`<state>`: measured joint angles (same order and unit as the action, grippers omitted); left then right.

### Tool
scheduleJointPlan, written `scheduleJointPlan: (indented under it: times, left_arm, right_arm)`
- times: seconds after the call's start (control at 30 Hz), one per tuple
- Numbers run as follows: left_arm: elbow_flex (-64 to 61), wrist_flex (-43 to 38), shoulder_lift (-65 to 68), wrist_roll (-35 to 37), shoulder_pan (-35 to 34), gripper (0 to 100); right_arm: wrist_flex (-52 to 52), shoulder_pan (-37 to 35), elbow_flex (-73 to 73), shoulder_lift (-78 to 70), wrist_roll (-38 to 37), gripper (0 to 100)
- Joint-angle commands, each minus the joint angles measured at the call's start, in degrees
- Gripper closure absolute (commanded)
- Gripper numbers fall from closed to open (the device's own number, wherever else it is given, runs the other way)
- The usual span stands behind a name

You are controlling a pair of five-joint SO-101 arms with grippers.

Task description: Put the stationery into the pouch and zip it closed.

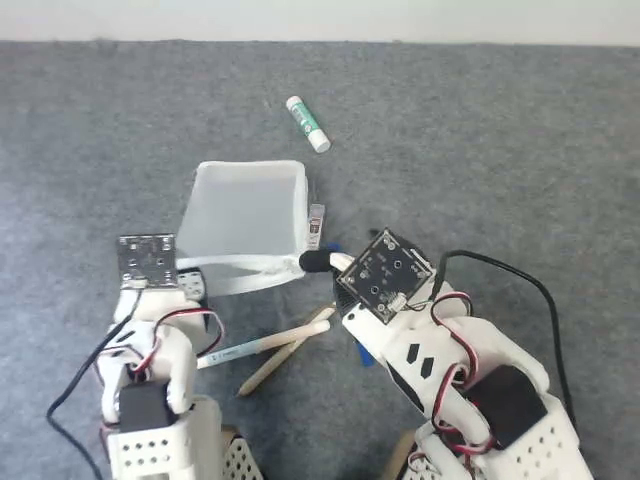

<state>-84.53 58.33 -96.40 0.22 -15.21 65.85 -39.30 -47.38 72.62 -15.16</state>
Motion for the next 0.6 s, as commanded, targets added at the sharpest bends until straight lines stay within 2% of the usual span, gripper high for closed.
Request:
scheduleJointPlan:
  times: [0.0, 0.23, 0.57]
  left_arm:
    - [5.67, 2.46, -1.14, -0.18, -2.81, 99]
    - [6.73, 3.16, -1.14, 1.41, -5.89, 99]
    - [7.87, 3.25, -1.14, 3.78, -9.85, 99]
  right_arm:
    - [1.27, 0.75, 0.70, 1.71, -1.58, 70.5]
    - [0.04, 8.22, 0.79, 1.27, -1.49, 70.5]
    - [-3.03, 10.07, 0.70, -1.71, -1.14, 70.5]
